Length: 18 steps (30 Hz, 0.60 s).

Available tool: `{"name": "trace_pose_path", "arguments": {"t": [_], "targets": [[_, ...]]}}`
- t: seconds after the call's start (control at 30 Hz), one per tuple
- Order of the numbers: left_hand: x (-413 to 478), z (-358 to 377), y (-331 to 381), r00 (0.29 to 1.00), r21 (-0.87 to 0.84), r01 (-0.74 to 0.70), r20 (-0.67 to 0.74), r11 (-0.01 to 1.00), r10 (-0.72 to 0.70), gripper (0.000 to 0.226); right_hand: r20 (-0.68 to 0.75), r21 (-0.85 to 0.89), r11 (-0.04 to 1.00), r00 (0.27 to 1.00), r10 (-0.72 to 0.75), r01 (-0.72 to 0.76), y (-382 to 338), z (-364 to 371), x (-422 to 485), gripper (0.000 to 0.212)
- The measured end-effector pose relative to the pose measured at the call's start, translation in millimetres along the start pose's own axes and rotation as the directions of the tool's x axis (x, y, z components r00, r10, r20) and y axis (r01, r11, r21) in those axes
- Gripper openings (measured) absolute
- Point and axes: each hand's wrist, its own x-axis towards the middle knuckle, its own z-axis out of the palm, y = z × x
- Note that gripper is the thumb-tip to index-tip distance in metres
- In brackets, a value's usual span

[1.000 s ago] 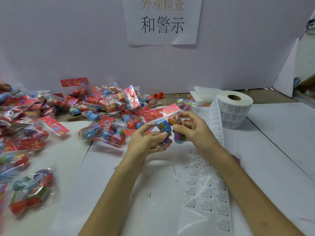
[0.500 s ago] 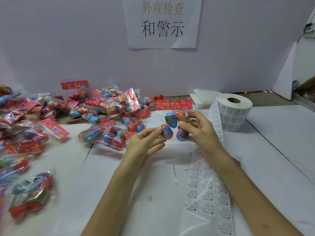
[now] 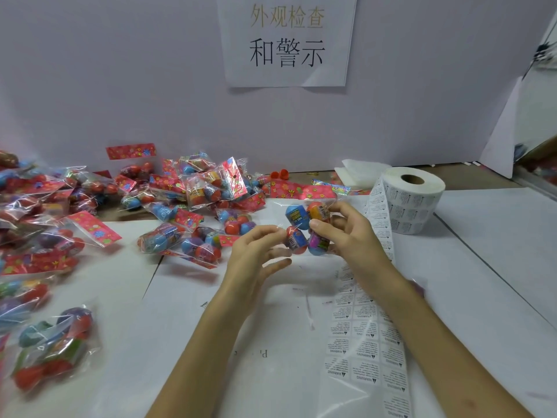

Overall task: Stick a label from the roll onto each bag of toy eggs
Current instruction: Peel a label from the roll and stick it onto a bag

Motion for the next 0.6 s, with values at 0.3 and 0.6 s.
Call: {"name": "trace_pose_path", "arguments": {"t": [0.3,0.6], "targets": [[2.0,0.3,-1.7,1.0,0.131,-0.012,-0.022,0.991,0.015,0.012,0.077,-0.099,0.995,0.997,-0.006,0.014,-2.1,1.9,-2.9,0.024],[4.5,0.6,-3.5,0.991,0.193,-0.001,-0.134,0.981,0.027,0.045,0.208,-0.235,0.971,0.978,-0.001,0.051,2.9,3.8,-5.0,0.033]]}}
